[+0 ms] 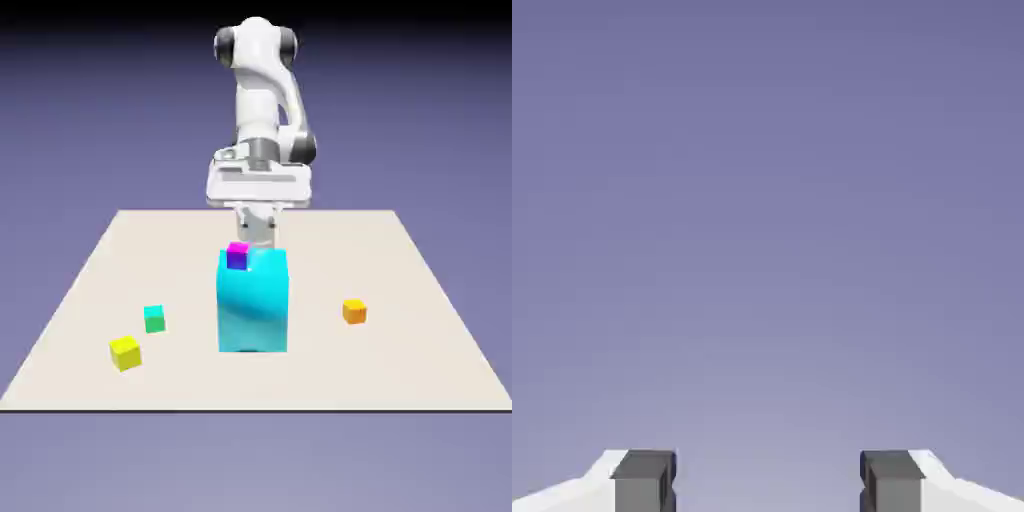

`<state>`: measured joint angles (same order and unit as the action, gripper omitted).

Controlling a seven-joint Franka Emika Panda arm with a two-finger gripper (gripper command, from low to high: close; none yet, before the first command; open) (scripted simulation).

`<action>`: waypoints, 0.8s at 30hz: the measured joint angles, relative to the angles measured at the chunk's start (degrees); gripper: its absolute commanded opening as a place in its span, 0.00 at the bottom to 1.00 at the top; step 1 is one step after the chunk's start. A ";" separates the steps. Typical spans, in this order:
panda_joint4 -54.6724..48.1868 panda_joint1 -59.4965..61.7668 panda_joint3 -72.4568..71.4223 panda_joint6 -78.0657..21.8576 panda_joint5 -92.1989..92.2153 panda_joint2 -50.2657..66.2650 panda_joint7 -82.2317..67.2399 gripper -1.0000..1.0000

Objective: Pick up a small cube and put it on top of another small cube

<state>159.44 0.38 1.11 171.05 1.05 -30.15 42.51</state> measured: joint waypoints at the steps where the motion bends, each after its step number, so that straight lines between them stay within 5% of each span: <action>1: -1.29 0.88 0.92 -2.45 0.87 2.08 0.05 0.50; 24: -30.98 21.21 22.10 -58.80 20.86 49.84 1.15 0.50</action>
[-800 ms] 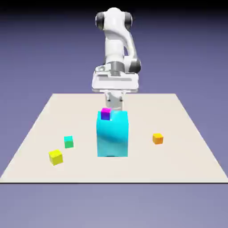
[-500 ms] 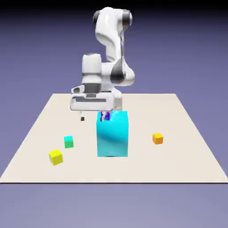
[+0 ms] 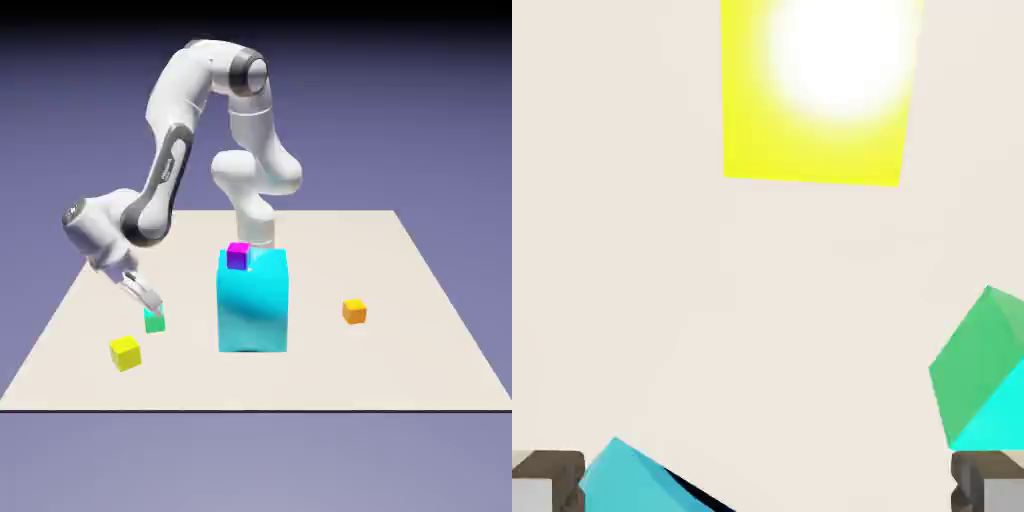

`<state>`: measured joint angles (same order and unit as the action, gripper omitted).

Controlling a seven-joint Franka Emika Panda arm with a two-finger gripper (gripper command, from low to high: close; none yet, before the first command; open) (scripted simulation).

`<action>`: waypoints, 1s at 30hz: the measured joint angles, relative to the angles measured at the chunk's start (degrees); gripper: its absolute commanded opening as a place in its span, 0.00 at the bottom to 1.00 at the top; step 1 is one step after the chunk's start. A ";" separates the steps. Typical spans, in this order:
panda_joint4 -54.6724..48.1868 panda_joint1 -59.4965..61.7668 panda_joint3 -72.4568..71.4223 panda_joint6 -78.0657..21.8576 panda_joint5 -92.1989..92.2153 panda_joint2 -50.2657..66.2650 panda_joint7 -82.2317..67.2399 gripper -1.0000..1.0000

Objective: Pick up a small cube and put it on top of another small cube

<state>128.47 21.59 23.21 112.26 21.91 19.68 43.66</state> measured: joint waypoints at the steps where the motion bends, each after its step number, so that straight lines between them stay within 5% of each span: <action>1: -1.29 0.88 0.92 -2.45 0.87 2.08 0.05 0.50; 7: -8.50 5.82 6.07 -16.14 5.73 13.68 0.31 0.50; 11: -3.41 4.93 3.58 -8.68 9.51 16.83 -2.05 0.50; 12: -3.13 4.88 3.44 -8.27 9.72 17.01 -2.18 0.00; 17: -8.22 5.77 5.93 -15.73 6.05 13.86 0.17 0.00; 30: -35.15 -13.41 32.26 -42.81 31.82 35.65 4.14 0.00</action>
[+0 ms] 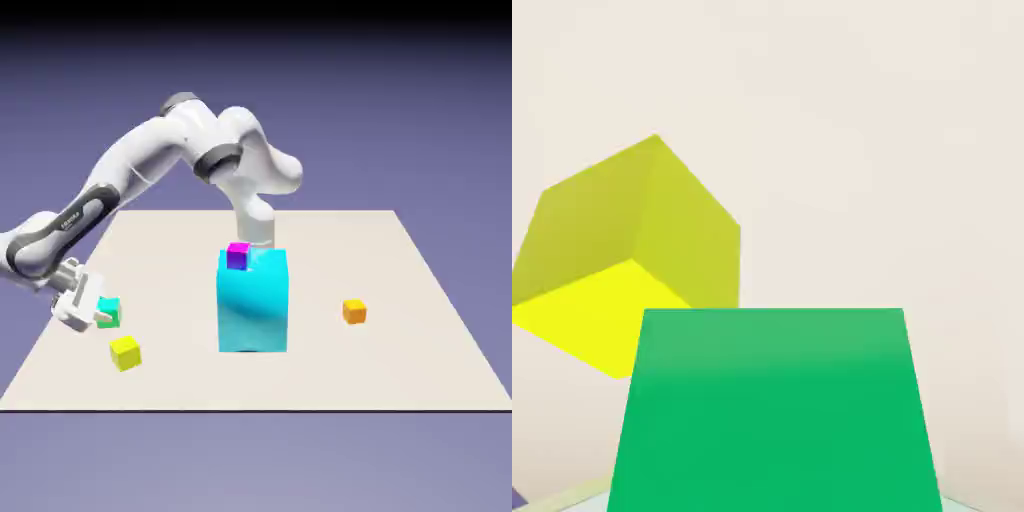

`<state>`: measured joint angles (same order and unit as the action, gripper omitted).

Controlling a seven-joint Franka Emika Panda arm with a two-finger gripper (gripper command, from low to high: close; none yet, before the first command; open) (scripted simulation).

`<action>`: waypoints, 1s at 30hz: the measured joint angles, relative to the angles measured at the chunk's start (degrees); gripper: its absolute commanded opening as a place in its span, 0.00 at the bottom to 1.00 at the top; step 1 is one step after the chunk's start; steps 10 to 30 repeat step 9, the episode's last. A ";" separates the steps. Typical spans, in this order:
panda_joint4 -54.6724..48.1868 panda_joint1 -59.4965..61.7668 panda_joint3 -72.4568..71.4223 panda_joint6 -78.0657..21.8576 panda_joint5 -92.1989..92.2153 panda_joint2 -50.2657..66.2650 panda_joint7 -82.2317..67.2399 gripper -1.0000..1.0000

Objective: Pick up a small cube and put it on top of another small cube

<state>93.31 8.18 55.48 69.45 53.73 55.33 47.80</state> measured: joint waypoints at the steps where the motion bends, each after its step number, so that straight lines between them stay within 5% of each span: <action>1: -1.74 -1.26 1.71 -1.74 1.70 1.43 0.25 0.00; 5: 4.48 -4.93 0.22 3.27 4.02 2.52 -1.65 0.00; 6: 5.90 -5.76 -0.13 4.41 4.55 2.77 -2.09 1.00; 30: 3.83 -4.55 0.37 2.75 3.68 2.41 -1.48 1.00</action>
